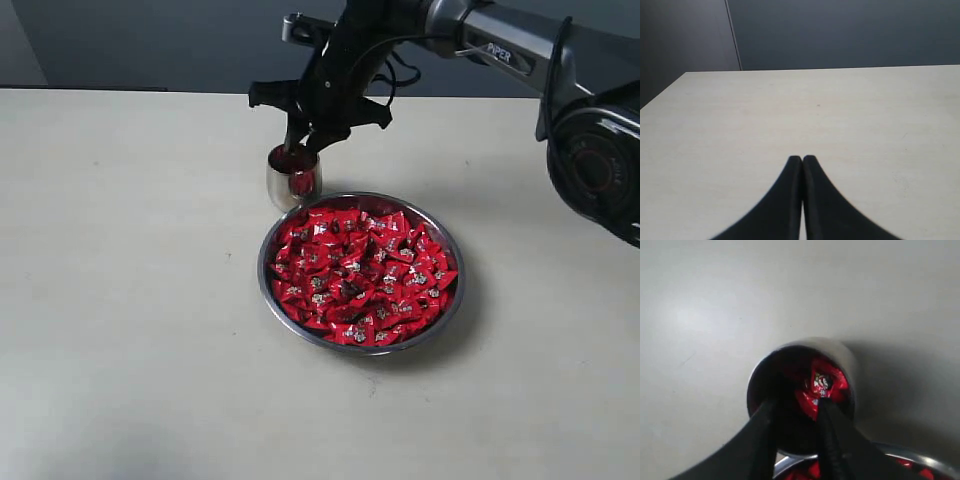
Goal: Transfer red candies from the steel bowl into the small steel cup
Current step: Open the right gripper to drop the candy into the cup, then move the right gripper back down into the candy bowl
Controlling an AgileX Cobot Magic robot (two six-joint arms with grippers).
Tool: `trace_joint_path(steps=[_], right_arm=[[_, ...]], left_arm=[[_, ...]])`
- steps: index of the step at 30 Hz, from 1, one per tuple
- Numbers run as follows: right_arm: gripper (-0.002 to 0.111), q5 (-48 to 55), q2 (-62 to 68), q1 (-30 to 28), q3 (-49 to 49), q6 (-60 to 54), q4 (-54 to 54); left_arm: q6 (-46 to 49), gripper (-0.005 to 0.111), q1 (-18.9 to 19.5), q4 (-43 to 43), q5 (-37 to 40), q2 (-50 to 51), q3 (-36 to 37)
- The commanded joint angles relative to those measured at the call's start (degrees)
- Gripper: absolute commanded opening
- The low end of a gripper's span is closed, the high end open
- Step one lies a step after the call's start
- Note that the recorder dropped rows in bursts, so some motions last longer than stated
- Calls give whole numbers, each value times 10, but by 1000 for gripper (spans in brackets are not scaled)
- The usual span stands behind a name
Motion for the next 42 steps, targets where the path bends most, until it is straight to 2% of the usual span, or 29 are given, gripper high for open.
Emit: trace_joint_path(steps=[1, 14, 20, 27, 33, 36, 39, 42], right_arm=[[0, -22, -24, -2, -4, -4, -31], [-1, -47, -86, -2, -1, -6, -109], [-1, -78, -133, -2, 58, -18, -143], [-1, -182, -224, -2, 242, -28, -146], [-1, -314, -357, -3, 465, -28, -189], [-1, -345, -415, -3, 541, -27, -216], [-1, -365, -476, -42, 621, 27, -233], [-1, -404, -536, -76, 711, 32, -236]], left_arm=[[-1, 0, -3, 3, -1, -3, 2], [-1, 0, -3, 3, -1, -3, 2], [-1, 0, -3, 3, -1, -3, 2], [-1, 0, -3, 3, -1, -3, 2], [-1, 0, -3, 3, -1, -3, 2], [-1, 0, -3, 3, -1, -3, 2], [-1, 0, -3, 3, -1, -3, 2], [-1, 0, -3, 3, -1, -3, 2]])
